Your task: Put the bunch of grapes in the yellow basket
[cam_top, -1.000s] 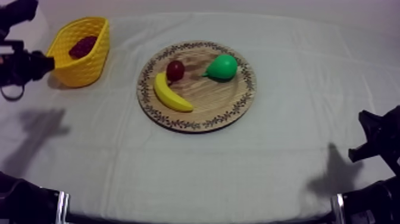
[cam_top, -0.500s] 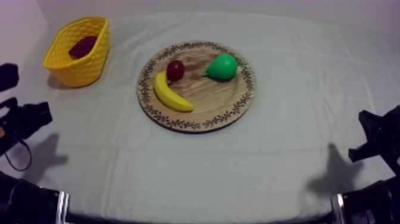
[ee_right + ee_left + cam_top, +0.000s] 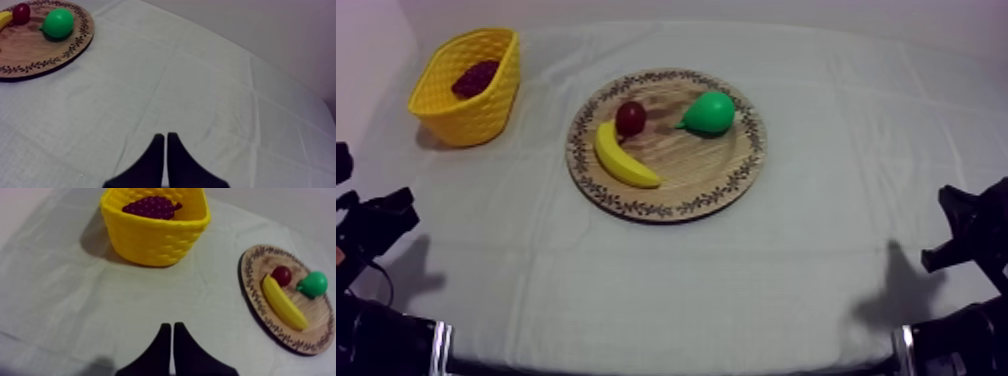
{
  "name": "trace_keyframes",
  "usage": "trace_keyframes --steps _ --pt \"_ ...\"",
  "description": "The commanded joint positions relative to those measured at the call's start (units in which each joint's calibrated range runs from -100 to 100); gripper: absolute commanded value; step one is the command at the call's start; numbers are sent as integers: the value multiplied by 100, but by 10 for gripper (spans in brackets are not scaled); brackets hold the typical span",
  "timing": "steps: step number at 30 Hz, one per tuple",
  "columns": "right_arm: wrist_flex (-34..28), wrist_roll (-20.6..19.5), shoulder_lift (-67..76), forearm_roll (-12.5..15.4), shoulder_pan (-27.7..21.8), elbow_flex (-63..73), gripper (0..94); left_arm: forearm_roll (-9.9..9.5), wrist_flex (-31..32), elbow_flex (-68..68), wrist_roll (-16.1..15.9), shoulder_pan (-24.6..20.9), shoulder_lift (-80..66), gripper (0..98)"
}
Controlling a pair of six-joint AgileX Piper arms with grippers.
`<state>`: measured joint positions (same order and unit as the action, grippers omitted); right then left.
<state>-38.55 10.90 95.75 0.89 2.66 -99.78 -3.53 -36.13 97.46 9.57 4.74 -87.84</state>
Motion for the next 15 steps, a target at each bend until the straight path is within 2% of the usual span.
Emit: trace_keyframes --steps 1,15 --pt "0 1 0 1 2 0 3 30 0 16 361 1 -242 1" --pt "0 1 0 1 2 0 3 94 179 162 242 27 -1185 1"
